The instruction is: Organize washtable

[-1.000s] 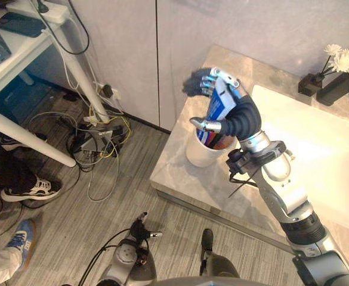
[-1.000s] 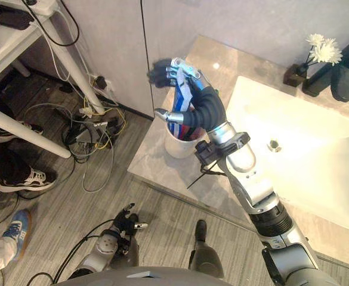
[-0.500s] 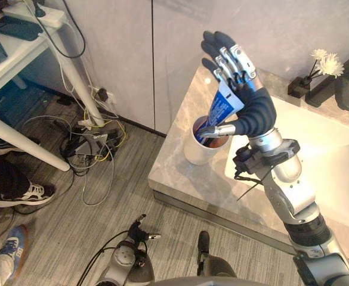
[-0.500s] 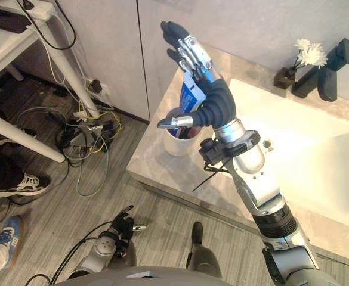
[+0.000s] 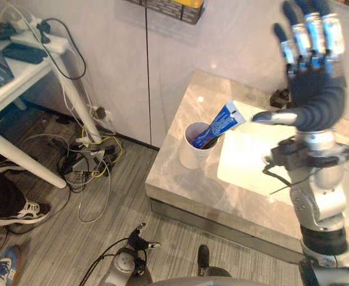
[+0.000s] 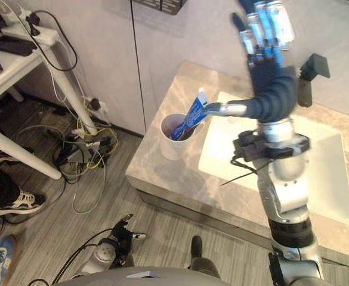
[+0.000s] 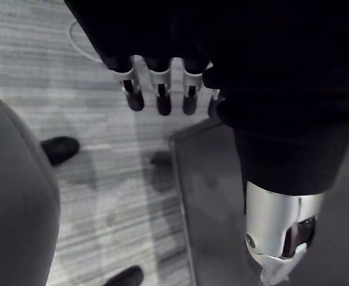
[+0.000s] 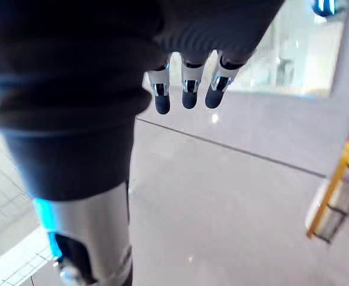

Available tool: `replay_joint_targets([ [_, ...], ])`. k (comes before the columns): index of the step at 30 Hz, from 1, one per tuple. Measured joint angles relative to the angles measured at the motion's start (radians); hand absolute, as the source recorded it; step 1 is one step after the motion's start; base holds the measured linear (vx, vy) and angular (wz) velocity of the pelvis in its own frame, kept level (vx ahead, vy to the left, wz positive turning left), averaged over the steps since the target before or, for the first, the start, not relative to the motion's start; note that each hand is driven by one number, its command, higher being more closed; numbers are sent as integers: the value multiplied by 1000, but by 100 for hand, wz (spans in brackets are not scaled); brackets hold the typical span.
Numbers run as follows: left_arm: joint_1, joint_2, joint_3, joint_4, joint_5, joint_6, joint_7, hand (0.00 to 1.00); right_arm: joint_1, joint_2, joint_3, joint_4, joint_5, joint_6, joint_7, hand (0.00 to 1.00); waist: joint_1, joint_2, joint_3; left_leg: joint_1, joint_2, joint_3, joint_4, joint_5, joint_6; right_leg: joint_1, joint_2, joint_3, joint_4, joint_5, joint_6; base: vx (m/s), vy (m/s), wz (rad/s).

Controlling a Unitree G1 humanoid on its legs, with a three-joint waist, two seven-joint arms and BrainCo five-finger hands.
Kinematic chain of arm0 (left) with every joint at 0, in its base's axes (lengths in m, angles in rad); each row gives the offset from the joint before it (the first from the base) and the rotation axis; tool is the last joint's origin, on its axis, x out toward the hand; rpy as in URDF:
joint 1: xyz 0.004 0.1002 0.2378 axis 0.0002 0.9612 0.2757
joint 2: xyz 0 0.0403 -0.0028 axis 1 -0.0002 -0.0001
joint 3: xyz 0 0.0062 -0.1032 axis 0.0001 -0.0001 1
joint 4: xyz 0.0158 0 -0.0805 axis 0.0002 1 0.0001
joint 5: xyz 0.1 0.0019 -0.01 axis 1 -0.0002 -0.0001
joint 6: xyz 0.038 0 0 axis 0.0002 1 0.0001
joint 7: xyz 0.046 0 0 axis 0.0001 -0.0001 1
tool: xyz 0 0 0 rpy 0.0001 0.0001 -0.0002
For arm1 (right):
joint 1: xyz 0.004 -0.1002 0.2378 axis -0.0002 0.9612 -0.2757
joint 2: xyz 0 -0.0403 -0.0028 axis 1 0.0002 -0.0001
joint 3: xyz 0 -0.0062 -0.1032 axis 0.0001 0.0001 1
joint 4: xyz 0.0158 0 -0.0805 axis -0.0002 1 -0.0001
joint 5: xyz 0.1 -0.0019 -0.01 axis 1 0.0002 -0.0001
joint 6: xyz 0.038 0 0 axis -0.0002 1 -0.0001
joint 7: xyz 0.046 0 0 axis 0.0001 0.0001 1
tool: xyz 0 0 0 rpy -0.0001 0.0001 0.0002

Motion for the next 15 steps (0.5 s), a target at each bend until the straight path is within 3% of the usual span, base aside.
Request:
replay_joint_targets([
  [7, 2, -33, 37, 40, 22, -1, -1, 0, 159, 56, -305, -86, 3, -55, -51, 0, -39, 42, -60, 30, 1, 39, -28, 2, 1, -4, 1, 32, -9, 3, 1, 20, 3, -14],
  [15, -1, -40, 39, 52, 42, -2, -2, 0, 341, 195, -476, -102, 4, -82, -91, 0, -79, 42, -99, 59, 1, 92, -47, 1, 2, -20, 4, 82, -10, 5, 3, 21, 5, -19],
])
